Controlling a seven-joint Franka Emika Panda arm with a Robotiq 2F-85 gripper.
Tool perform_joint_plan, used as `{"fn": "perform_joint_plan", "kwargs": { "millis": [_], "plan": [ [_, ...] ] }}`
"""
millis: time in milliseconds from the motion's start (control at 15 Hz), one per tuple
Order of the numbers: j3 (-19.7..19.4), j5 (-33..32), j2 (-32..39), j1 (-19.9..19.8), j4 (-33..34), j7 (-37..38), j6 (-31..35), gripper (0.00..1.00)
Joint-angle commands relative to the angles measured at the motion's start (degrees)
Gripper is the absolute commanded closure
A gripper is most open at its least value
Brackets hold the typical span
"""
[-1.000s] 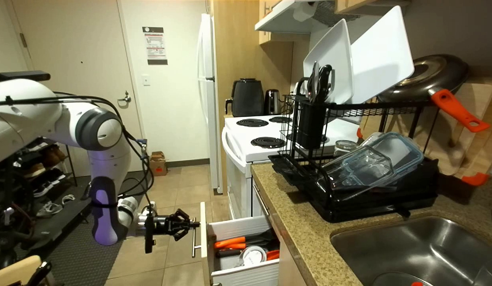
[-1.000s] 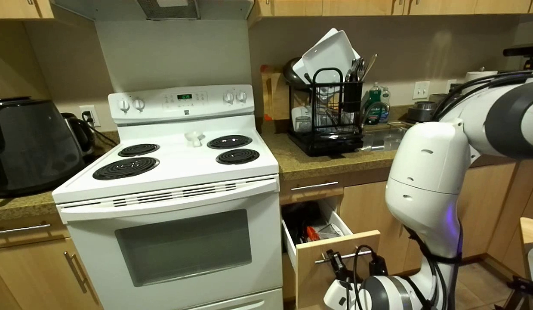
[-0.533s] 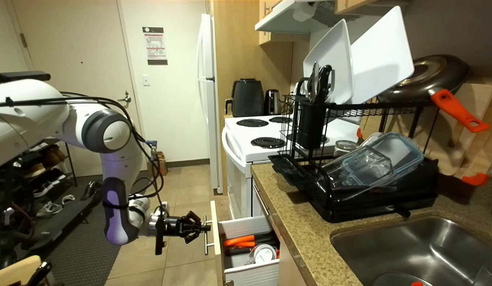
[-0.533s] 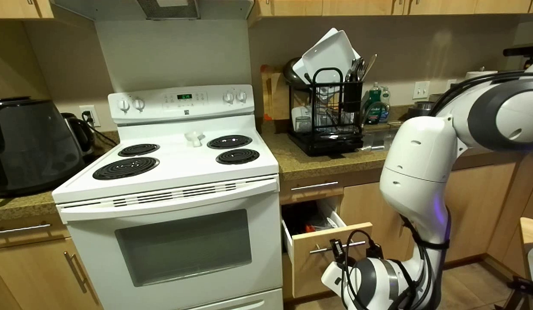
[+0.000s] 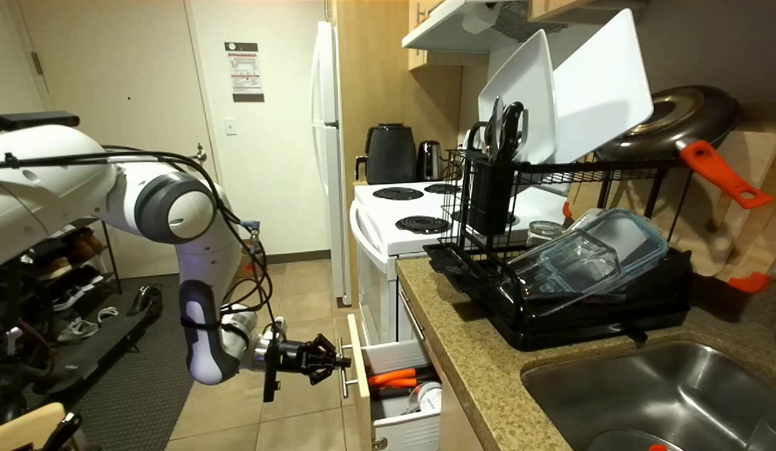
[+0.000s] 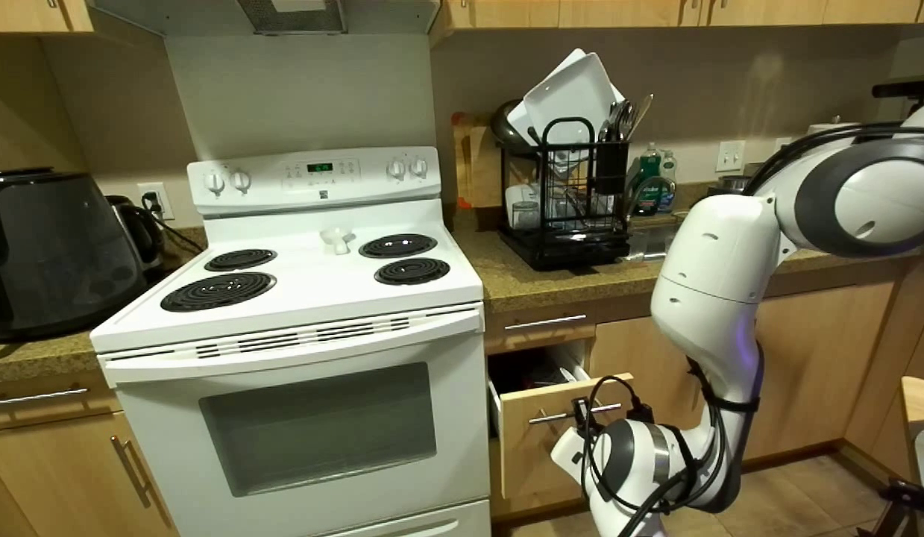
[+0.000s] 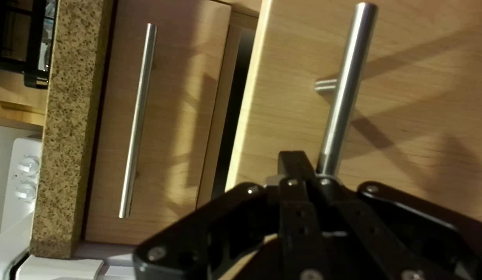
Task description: Close the open drawer
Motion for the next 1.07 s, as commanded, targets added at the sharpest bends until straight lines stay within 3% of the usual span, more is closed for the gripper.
{"fn": "perform_joint_plan", "kwargs": {
  "millis": [0, 1000],
  "plan": [
    [-0.7, -1.26, -0.03, -1.26, 0.73, -0.98, 1.97, 1.0],
    [-1.42, 0.94, 0.65, -0.85, 2.48, 0.17, -1.07, 1.0]
  ]
}}
